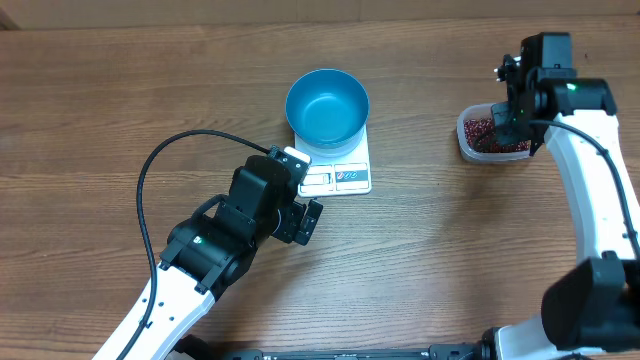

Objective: Scoop item into bowl and weigh 150g on scale
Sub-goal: 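Move the held red cup with the right gripper over the bean tub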

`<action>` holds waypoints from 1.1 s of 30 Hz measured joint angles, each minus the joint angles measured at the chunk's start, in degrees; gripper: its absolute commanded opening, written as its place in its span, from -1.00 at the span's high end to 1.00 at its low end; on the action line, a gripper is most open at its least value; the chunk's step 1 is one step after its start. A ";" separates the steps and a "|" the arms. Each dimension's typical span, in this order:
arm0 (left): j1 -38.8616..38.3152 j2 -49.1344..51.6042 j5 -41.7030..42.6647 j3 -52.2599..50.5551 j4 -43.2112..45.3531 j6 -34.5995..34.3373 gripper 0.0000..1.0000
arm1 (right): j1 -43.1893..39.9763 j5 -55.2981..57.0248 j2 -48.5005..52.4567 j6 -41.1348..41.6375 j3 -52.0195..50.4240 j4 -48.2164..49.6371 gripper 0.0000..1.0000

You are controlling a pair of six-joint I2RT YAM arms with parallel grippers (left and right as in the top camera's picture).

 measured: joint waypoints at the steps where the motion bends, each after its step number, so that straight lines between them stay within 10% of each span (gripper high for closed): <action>1: 0.00 0.00 0.00 0.00 0.00 0.00 -0.99 | 0.00 0.24 0.76 -0.24 0.00 0.02 0.93; 33: 0.00 0.00 0.00 0.00 0.00 0.00 -0.99 | -4.52 -8.15 5.40 -1.03 -2.29 2.38 0.93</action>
